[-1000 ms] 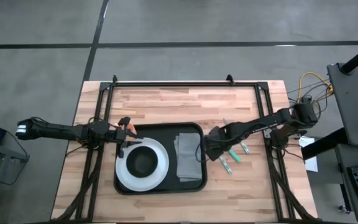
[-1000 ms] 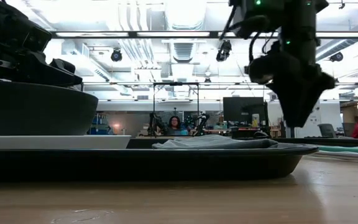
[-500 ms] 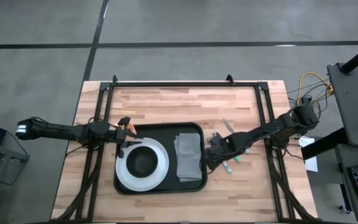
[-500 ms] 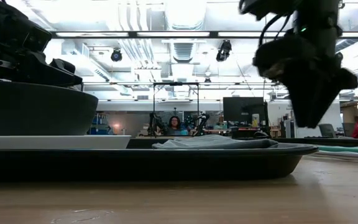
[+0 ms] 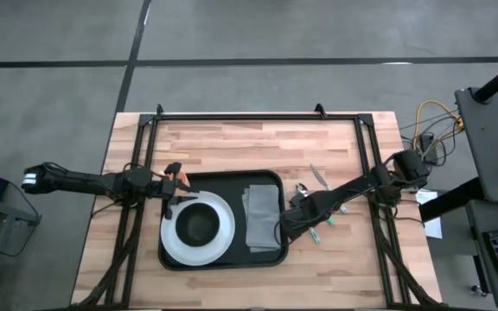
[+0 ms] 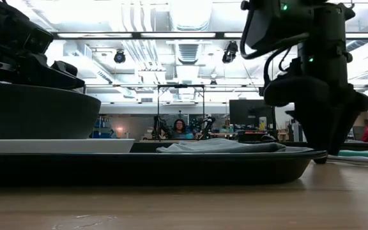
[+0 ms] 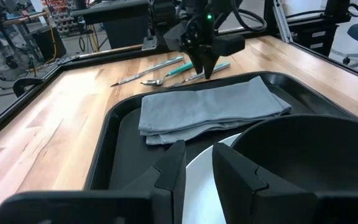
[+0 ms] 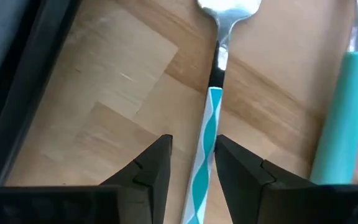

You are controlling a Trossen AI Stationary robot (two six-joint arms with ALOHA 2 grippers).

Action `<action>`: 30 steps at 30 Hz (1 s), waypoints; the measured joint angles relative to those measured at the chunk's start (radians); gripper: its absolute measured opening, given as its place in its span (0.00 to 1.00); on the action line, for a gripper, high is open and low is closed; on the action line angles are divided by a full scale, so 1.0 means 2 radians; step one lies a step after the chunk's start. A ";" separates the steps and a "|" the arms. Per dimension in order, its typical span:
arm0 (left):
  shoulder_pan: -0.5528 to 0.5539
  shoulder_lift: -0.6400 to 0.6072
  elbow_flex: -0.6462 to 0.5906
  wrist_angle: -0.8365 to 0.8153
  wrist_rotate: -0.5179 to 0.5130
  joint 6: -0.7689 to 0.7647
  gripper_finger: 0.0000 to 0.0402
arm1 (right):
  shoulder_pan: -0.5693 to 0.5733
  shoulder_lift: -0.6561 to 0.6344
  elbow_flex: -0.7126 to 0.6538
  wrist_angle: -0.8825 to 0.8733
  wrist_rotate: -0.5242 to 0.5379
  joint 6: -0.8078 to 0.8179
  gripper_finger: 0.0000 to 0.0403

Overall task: Set up tray
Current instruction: Put the white fork on the gray napkin

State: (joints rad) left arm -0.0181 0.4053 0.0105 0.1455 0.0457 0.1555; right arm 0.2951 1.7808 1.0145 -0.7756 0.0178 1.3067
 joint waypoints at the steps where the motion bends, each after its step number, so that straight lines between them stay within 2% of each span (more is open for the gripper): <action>1: 0.000 0.000 0.000 0.000 0.000 0.000 0.15 | 0.000 0.000 0.000 0.002 0.000 0.000 0.27; 9: 0.000 0.000 0.000 0.000 0.000 0.000 0.15 | 0.000 0.003 0.000 0.010 -0.001 0.015 0.21; 19: 0.000 0.000 0.000 0.000 0.000 0.000 0.15 | -0.001 0.004 0.000 0.014 -0.012 0.043 0.05; 30: 0.000 0.000 0.000 0.000 0.000 0.000 0.15 | 0.000 -0.002 0.021 0.011 -0.019 0.134 0.04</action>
State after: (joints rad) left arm -0.0184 0.4053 0.0105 0.1455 0.0459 0.1555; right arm 0.2947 1.7775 1.0556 -0.7527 -0.0195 1.5745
